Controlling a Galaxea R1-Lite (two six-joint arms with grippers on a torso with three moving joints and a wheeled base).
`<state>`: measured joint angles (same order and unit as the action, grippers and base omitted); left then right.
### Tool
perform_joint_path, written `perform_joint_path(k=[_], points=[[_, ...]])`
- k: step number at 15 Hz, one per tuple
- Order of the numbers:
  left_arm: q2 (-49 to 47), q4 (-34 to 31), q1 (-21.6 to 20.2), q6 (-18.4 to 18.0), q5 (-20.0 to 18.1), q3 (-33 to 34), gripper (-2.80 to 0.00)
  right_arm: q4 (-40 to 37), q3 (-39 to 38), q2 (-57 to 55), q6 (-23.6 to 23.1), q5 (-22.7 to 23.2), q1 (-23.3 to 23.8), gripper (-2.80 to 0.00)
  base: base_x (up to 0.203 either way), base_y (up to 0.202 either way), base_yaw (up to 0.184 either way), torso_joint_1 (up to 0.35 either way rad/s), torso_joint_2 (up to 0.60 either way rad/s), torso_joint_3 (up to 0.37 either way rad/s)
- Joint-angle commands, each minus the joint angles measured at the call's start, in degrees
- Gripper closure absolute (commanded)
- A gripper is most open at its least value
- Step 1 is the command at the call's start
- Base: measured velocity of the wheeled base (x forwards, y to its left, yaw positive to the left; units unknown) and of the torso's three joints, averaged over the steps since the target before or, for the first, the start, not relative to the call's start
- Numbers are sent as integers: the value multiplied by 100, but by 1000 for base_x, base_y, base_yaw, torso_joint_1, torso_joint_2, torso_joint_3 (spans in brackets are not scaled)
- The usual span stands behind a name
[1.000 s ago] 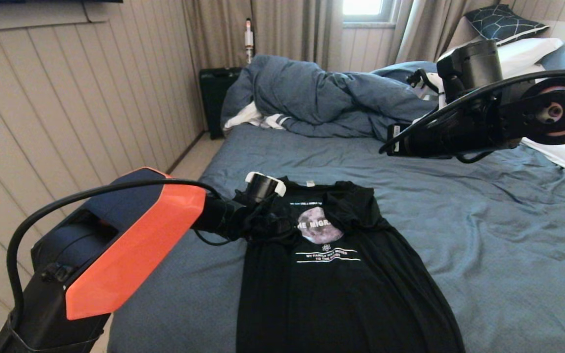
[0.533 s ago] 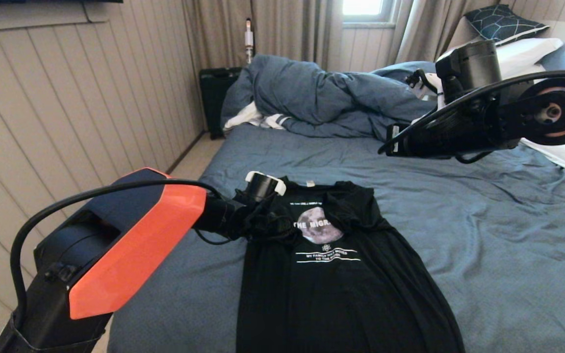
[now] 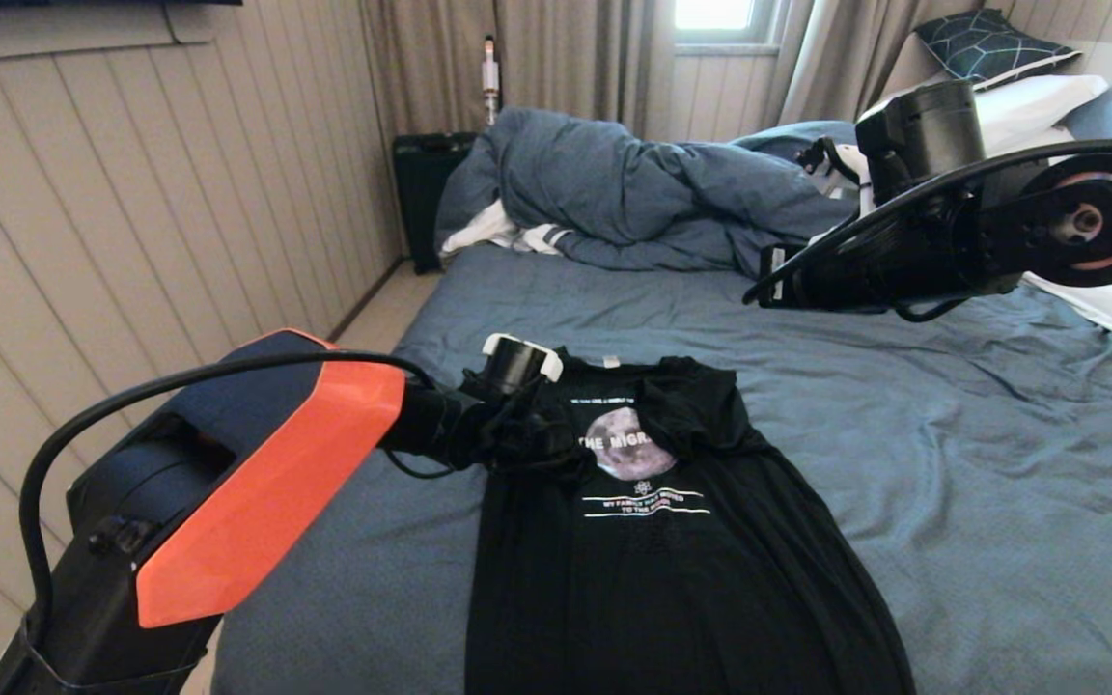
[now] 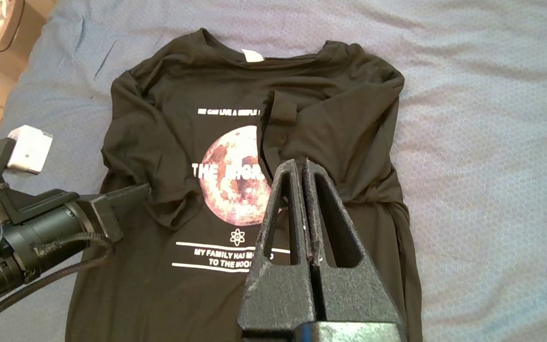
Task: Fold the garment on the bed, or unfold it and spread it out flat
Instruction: Fold the black T-shirt
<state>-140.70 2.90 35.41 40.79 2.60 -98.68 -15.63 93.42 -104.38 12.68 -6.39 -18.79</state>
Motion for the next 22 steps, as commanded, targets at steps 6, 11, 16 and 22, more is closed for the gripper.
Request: perform_joint_path(k=[6,11,16,22], points=[[319,-118,-27,26,4,-206,0,-53,137,-104,-84,-41,14,0,0,0,0,0,0,0],[368,-400,-70,34,4,-539,0,-71,-60,-162,-547,-188,-2,0,0,0,0,0,0,0],[421,-492,-61,34,4,-591,0,-90,-104,-162,-626,-179,6,0,0,0,0,0,0,0],[421,-492,-70,34,4,-582,0,-90,-109,-227,-626,-179,29,0,0,0,0,0,0,0]])
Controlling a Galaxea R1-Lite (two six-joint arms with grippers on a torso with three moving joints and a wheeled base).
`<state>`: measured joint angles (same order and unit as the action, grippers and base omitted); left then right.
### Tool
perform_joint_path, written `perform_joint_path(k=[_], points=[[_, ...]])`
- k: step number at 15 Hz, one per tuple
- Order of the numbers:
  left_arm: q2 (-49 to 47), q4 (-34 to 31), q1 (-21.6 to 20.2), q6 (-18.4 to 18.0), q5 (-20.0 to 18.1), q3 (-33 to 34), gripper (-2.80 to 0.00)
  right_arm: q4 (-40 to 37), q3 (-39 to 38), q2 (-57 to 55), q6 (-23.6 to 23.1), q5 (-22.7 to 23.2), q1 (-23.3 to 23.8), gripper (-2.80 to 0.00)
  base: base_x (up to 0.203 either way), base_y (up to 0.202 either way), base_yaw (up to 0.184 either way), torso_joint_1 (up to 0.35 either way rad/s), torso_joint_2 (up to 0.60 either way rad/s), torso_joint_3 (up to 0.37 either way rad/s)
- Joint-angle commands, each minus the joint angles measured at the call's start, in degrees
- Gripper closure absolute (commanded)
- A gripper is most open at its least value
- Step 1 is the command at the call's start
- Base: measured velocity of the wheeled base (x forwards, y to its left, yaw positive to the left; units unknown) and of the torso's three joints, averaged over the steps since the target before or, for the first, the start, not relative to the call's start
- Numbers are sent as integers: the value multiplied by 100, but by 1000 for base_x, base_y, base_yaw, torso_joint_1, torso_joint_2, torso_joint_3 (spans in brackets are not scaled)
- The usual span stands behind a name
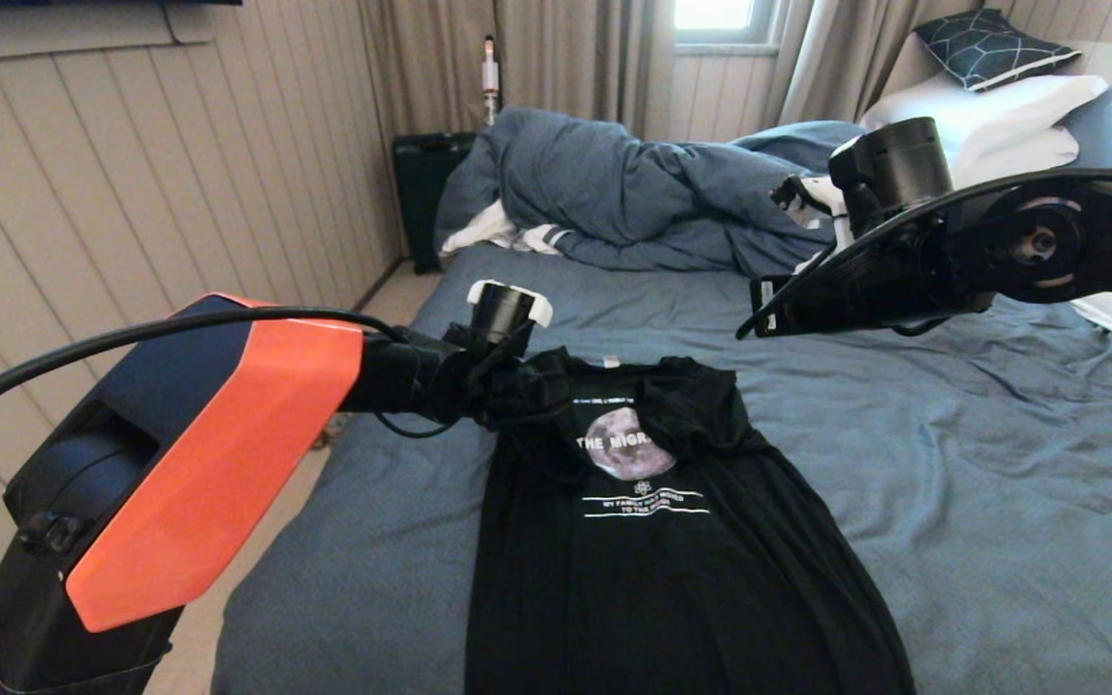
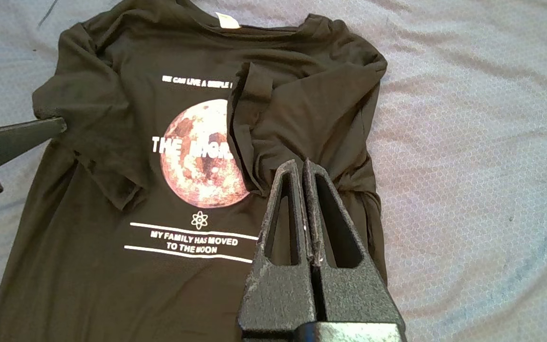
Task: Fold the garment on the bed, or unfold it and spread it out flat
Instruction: Fold the black T-shirt
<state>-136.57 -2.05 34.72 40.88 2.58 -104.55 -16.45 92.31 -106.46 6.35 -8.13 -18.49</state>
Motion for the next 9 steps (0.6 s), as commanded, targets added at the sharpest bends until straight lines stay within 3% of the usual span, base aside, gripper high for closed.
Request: perform_joint_path(k=[1,9], points=[[8,3,9,26,5,4,0,-8,7,-24,7,-4,4,0,0,0,0,0,0,0],[16,3,9,35,5,31,0,-8,-2,-24,7,-4,-22,0,0,0,0,0,0,0]])
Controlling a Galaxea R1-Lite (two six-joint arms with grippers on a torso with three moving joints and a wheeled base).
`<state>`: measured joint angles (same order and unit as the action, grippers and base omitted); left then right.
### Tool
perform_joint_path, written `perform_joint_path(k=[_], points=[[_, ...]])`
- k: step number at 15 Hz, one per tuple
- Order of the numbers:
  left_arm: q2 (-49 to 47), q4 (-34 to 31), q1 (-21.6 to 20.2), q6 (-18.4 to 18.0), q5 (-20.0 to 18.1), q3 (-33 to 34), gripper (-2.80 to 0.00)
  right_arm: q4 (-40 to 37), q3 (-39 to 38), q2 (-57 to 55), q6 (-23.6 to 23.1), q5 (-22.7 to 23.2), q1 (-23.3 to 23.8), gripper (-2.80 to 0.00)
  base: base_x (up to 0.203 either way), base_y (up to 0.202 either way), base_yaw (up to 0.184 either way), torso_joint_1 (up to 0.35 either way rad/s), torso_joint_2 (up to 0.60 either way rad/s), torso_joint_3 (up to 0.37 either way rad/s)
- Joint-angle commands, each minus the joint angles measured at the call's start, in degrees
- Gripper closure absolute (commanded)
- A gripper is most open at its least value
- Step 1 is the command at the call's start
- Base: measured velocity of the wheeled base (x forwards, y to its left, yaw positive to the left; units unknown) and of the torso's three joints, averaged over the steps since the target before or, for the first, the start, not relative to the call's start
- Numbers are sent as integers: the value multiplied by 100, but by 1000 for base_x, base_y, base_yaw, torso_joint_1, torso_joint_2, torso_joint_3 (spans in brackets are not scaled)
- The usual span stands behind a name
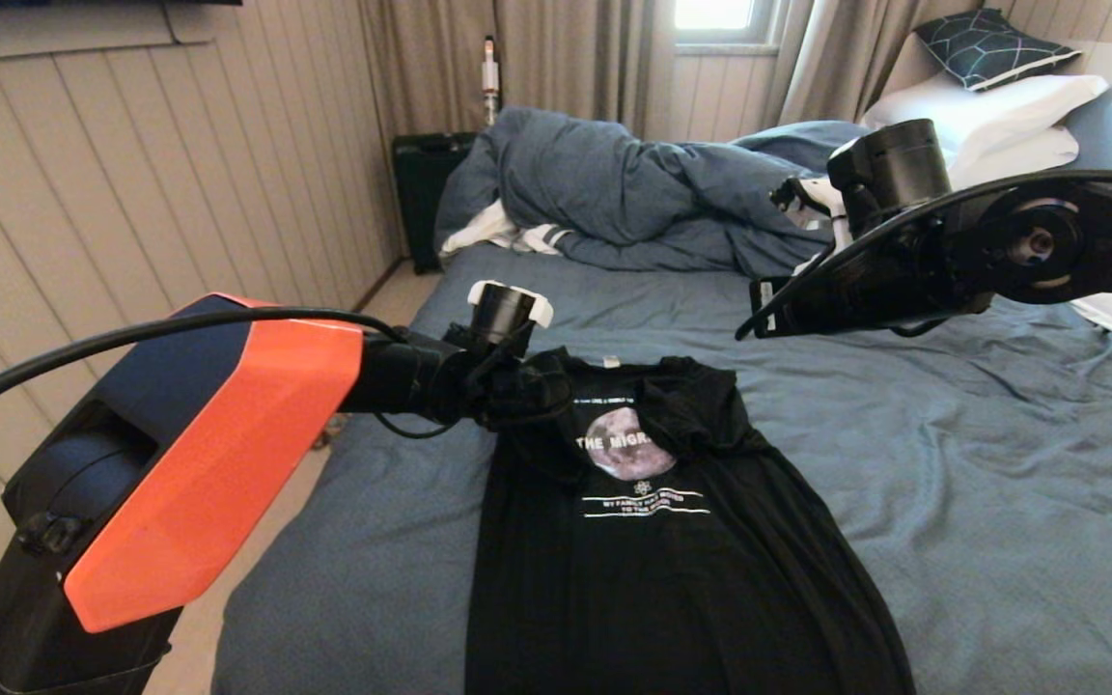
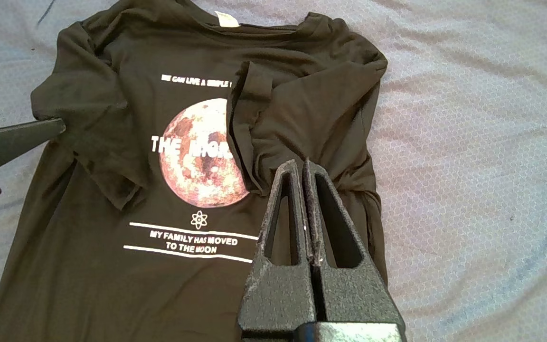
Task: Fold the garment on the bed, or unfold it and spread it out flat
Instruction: Fold the black T-shirt
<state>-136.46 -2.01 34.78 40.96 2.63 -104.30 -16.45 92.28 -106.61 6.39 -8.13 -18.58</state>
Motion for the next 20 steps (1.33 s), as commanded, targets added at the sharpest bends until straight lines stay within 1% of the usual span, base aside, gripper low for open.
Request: perform_joint_path(k=[1,20], points=[[6,-1,2,26,1,6,0,-8,-4,-9,3,-4,-14,0,0,0,0,0,0,0],[-3,7,2,44,10,33,0,-8,0,8,3,-4,-5,0,0,0,0,0,0,0]])
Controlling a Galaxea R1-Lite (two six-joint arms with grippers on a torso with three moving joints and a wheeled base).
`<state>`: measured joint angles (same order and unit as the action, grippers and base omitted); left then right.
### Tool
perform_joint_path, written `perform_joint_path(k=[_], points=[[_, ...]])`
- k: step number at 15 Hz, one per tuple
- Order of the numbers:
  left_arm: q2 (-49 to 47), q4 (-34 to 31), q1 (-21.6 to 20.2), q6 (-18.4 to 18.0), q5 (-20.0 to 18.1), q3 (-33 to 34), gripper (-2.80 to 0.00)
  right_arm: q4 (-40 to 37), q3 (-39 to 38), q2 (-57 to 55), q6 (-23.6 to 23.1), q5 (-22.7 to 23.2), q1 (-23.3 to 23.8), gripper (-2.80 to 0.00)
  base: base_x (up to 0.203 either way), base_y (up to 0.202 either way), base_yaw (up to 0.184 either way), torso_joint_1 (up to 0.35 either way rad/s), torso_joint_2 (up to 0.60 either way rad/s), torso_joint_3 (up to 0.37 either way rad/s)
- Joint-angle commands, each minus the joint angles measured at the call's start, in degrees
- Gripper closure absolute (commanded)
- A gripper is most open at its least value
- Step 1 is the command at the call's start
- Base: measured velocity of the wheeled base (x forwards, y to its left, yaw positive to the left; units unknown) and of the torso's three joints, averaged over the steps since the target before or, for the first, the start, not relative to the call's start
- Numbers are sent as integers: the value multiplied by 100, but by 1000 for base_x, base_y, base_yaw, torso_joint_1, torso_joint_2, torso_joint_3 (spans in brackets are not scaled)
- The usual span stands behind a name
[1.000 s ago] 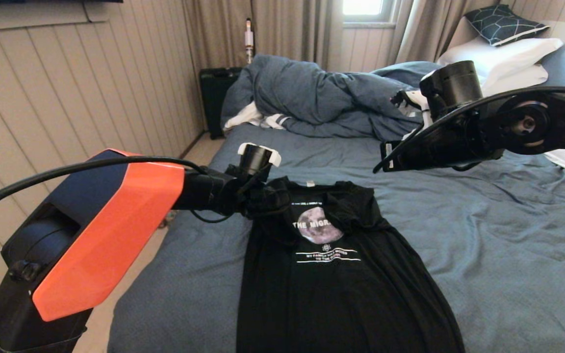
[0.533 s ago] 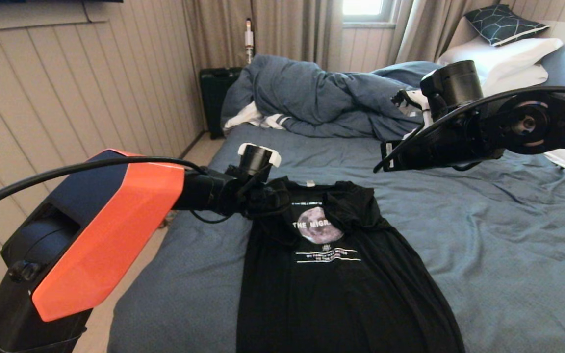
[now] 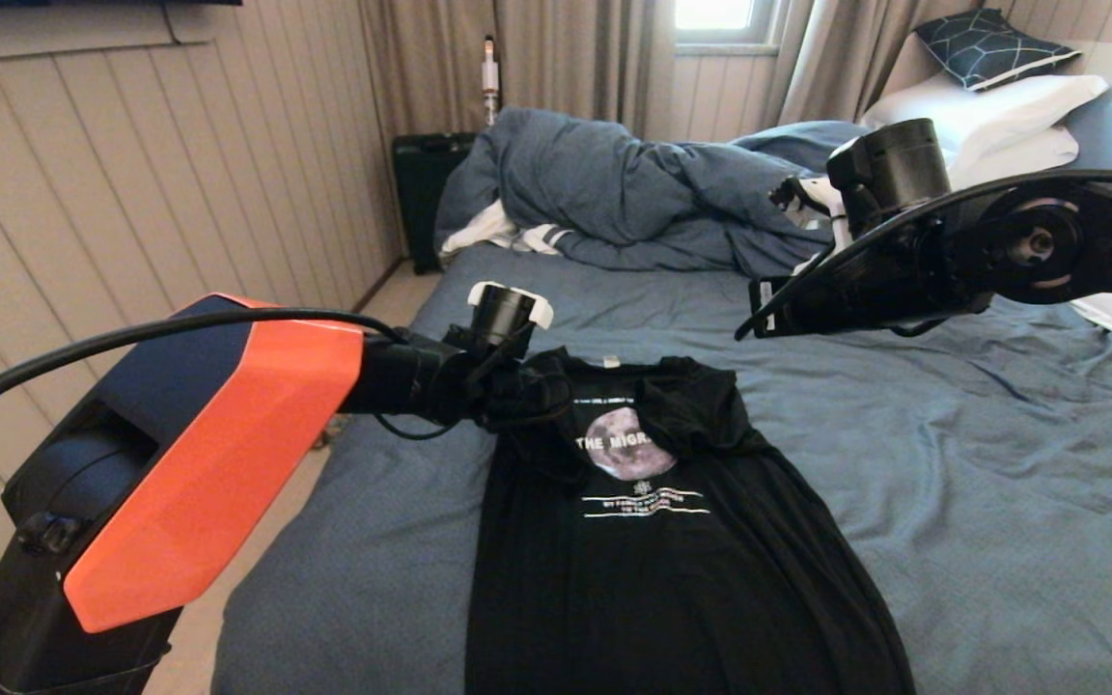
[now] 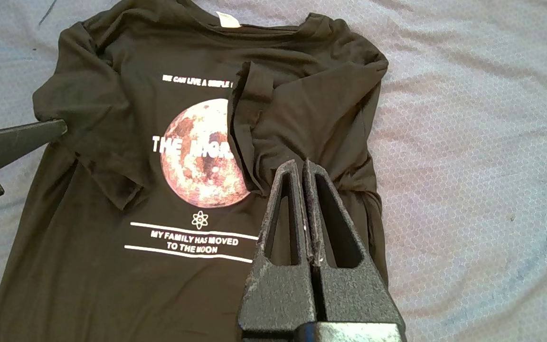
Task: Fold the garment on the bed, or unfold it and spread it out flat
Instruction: Fold the black T-shirt
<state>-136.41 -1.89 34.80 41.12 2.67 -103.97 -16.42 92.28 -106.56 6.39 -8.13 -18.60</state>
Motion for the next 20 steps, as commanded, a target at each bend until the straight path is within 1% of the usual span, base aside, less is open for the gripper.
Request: perform_joint_path(k=[1,3,5,13,14,16,20], points=[[-8,-4,0,28,1,-4,0,-10,0,4,3,-4,-3,0,0,0,0,0,0,0],[-8,-4,0,28,0,0,0,-10,0,4,3,-4,-3,0,0,0,0,17,-34,-21],[3,-4,3,16,5,26,0,-10,0,-5,3,-4,-6,0,0,0,0,116,-287,-183],[-61,-40,9,-34,5,-26,0,7,4,-9,12,22,6,0,0,0,0,179,-430,-254],[-70,-40,9,-46,9,-29,0,7,0,-5,12,13,6,0,0,0,0,61,-137,-81],[-113,-35,9,-292,5,10,0,7,0,-5,12,13,6,0,0,0,0,31,-56,-35],[-181,-54,9,-333,-3,-6,0,7,0,-5,20,5,6,0,0,0,0,0,0,0]])
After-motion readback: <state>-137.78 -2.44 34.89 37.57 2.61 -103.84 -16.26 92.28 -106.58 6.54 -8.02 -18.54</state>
